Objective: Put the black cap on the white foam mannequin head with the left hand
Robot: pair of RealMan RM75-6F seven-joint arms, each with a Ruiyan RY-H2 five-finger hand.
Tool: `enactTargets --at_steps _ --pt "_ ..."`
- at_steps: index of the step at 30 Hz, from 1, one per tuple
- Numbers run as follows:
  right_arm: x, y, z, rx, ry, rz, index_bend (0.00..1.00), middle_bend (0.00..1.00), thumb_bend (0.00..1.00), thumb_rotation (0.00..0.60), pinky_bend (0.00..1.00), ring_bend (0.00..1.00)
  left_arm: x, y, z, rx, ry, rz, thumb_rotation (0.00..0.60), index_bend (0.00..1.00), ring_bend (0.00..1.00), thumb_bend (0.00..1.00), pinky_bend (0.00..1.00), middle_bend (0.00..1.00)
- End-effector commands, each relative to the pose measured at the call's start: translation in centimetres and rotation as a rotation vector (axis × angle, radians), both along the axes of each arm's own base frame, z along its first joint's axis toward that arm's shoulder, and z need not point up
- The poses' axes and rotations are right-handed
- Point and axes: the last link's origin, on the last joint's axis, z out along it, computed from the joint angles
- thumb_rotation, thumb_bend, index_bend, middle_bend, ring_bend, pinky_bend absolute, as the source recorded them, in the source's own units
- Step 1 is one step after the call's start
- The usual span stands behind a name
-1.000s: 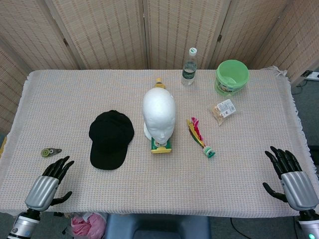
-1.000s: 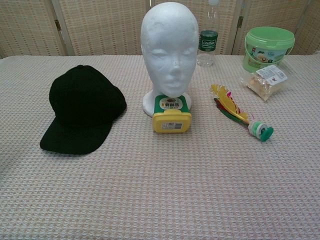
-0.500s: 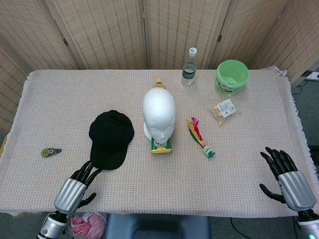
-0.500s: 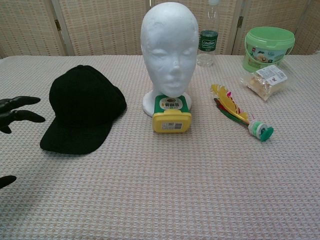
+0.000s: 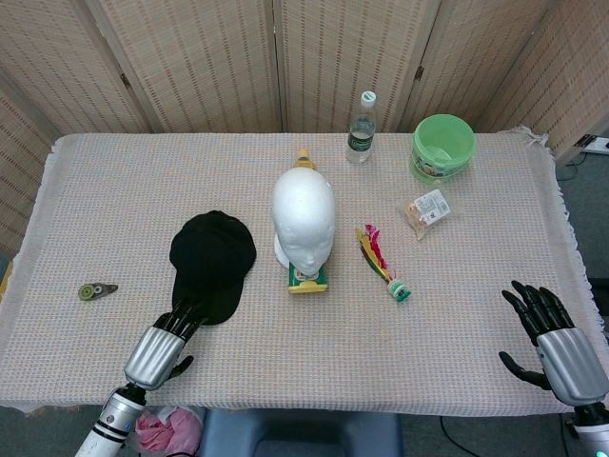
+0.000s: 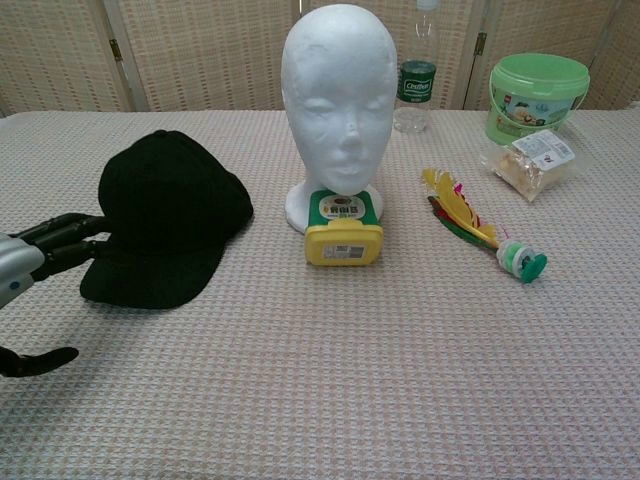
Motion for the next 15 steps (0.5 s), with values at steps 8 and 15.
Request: enactTargets --at_steps 8,15 --pt "0.1 0.0 -0.1 0.006 0.006 0.000 0.00 0.00 0.19 0.600 0.00 0.00 -0.6 1.5 0.5 -0.004 0.129 0.014 0.600 0.22 0.07 0.26 0.34 0.10" --pt "0.1 0.0 -0.2 0.005 0.008 0.000 0.00 0.00 0.19 0.600 0.00 0.00 -0.7 2.6 0.1 0.029 0.139 0.038 0.600 0.22 0.07 0.26 0.34 0.10"
